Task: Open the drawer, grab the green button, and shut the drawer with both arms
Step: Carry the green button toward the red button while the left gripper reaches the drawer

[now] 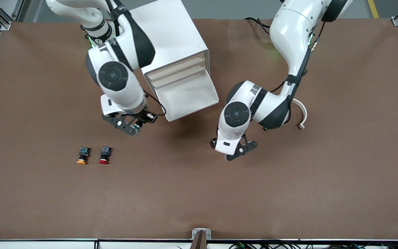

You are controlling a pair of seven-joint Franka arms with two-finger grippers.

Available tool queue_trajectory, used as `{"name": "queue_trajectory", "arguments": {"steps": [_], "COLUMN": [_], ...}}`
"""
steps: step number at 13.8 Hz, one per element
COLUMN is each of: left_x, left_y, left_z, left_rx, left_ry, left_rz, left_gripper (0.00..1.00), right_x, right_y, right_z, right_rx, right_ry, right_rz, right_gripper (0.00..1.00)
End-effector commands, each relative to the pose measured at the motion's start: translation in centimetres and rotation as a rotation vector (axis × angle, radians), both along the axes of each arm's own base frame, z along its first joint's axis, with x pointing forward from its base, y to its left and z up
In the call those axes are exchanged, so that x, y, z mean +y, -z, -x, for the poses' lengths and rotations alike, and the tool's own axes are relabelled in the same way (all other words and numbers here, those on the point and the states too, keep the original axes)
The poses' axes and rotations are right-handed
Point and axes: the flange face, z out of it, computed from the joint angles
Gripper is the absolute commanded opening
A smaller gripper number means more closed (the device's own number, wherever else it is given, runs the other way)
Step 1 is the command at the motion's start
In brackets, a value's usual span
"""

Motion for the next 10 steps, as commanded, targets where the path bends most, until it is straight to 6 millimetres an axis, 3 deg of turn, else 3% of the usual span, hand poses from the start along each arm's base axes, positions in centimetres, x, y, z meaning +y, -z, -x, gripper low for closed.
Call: {"name": "queue_trajectory", "arguments": {"steps": [1,6,10], "left_x": [-1.8,-6.3,-9.7], "left_y": [1.7,2.5,3.8], "left_z": [2.1,6.3,9.9], "left_rx": [-0.024,-0.027,-0.014], "left_ry": [-0.002,0.014,0.073], "left_rz": [-0.014,-0.011,-0.019], "left_gripper": [0.99,0.99,0.99], "right_x": [-3.0,-6.0,-9.0], "right_y": [0.9,3.9,8.6], "right_z": [-0.6,-2.1,-2.8], "right_rx": [-0.016,-0.081,-0.130], "right_ry": [-0.092,-0.194,-0.264], "right_rz": [-0.019,-0.014,-0.025], "right_gripper": [0.00,0.00,0.00]}}
